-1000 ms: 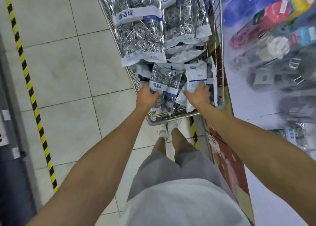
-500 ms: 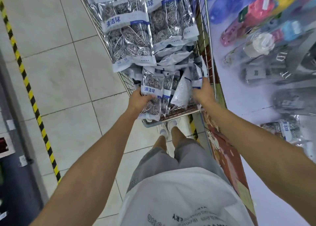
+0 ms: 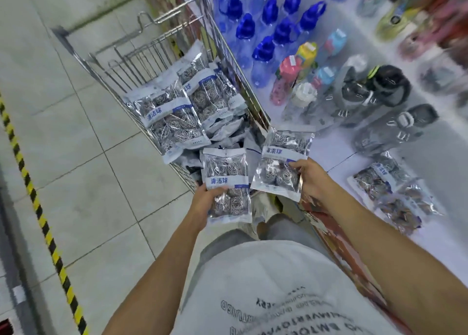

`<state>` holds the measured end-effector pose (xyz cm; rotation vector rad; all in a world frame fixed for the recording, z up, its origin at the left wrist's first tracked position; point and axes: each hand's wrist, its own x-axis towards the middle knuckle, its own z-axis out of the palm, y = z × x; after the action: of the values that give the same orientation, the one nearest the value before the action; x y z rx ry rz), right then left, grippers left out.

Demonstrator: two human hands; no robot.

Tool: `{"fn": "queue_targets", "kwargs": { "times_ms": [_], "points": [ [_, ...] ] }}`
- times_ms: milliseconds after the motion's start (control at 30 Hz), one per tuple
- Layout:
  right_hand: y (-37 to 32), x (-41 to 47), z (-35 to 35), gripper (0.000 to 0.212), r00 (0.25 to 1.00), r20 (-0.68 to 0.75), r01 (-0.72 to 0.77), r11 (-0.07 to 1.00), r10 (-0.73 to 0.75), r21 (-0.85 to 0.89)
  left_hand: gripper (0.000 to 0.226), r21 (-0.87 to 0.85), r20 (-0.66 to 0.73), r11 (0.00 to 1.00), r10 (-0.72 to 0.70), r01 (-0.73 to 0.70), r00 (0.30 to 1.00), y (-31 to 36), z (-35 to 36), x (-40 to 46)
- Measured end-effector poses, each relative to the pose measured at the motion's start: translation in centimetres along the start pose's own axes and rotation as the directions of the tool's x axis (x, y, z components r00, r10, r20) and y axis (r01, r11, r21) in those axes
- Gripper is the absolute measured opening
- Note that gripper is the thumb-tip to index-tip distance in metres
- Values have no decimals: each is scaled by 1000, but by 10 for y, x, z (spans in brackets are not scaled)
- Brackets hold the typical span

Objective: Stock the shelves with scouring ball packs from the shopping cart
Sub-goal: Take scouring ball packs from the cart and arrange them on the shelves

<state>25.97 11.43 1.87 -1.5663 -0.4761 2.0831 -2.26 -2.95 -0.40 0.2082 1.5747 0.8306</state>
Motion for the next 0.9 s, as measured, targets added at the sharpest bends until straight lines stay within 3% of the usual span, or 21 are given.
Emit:
{"fn": "queue_targets", "kwargs": {
  "times_ms": [133, 200, 333, 533, 633, 700, 800, 900],
  "points": [
    [13, -42, -41, 8, 999, -49, 19, 989, -12, 149, 18, 118, 110, 988, 84, -97, 990, 8, 19, -9],
    [25, -62, -62, 25, 998, -48, 46, 973, -36, 226, 15, 127, 163, 986, 84, -105, 983, 11, 34, -15],
    [51, -100, -98, 27, 991, -73, 129, 924, -110, 360, 40, 187, 223, 975, 75, -118, 972, 11, 75, -29],
    [98, -161, -176, 11, 980, -146, 180, 918, -135, 354, 28, 300, 371, 922, 125, -246, 920, -14, 148, -61],
    [125, -197, -219, 27, 968, -200, 219, 897, -151, 384, 47, 370, 405, 892, 97, -260, 909, -40, 187, -82],
    [142, -226, -244, 26, 949, -266, 261, 889, -166, 376, 59, 425, 458, 852, 90, -306, 885, -61, 213, -99],
    [173, -264, -284, 32, 928, -343, 283, 873, -145, 397, 42, 441, 503, 844, 48, -304, 863, -97, 251, -124],
    [204, -295, -320, 36, 898, -430, 274, 881, -92, 386, 46, 453, 519, 847, 3, -278, 855, -134, 286, -145]
  ]
}}
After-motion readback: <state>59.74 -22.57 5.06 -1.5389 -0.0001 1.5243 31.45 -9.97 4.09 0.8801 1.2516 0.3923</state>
